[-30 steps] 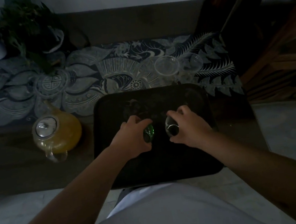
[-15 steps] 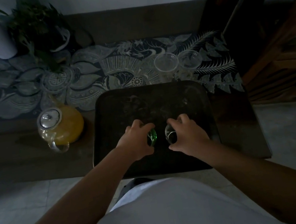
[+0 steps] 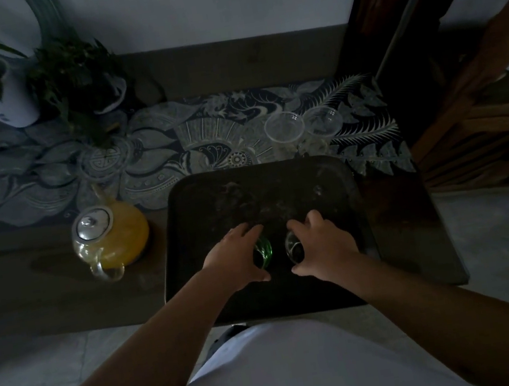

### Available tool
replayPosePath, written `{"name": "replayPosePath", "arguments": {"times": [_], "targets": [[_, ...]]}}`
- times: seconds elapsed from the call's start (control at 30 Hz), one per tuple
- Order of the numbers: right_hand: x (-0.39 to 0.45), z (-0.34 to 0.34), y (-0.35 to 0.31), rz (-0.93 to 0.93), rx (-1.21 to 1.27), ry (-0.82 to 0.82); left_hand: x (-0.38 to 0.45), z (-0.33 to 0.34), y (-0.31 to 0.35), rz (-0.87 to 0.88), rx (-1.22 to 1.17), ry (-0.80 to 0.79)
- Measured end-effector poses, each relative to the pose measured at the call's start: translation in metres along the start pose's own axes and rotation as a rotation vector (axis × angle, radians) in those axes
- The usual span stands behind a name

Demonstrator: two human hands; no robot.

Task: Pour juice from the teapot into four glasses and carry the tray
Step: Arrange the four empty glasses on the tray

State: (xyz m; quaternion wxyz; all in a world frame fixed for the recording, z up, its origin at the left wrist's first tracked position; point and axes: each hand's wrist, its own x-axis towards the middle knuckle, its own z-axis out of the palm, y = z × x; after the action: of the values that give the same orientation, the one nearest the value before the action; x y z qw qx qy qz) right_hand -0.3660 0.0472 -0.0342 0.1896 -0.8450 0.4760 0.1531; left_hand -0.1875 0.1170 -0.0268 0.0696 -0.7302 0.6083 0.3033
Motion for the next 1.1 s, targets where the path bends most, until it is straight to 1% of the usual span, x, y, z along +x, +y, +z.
{"name": "replayPosePath", "arguments": {"times": [0.2, 0.3, 0.37, 0.53, 0.7, 0.77, 0.83, 0.97, 1.1], "targets": [[-0.001, 0.001, 0.000, 0.013, 0.034, -0.008, -0.001, 0.004, -0.002, -0.031, -0.005, -0.006], [-0.003, 0.003, 0.001, 0.006, 0.049, -0.030, -0.005, 0.002, -0.004, -0.016, 0.058, 0.055], [-0.005, 0.004, 0.004, -0.004, 0.060, -0.036, -0.005, -0.004, -0.007, -0.017, 0.052, 0.104], [0.000, -0.014, 0.017, 0.023, 0.100, 0.043, 0.014, -0.038, -0.009, 0.022, 0.003, 0.172], [0.036, -0.065, 0.040, 0.135, 0.157, 0.202, 0.058, -0.088, 0.010, 0.134, 0.016, 0.247], [0.057, -0.085, 0.052, 0.156, 0.203, 0.290, 0.081, -0.107, 0.021, 0.159, 0.039, 0.278], [0.080, -0.101, 0.063, 0.172, 0.185, 0.348, 0.103, -0.123, 0.030, 0.179, 0.050, 0.298], [0.124, -0.125, 0.078, 0.174, 0.167, 0.328, 0.154, -0.143, 0.047, 0.219, 0.045, 0.278], [0.168, -0.143, 0.090, 0.164, 0.273, 0.274, 0.206, -0.147, 0.055, 0.214, 0.067, 0.186]]}}
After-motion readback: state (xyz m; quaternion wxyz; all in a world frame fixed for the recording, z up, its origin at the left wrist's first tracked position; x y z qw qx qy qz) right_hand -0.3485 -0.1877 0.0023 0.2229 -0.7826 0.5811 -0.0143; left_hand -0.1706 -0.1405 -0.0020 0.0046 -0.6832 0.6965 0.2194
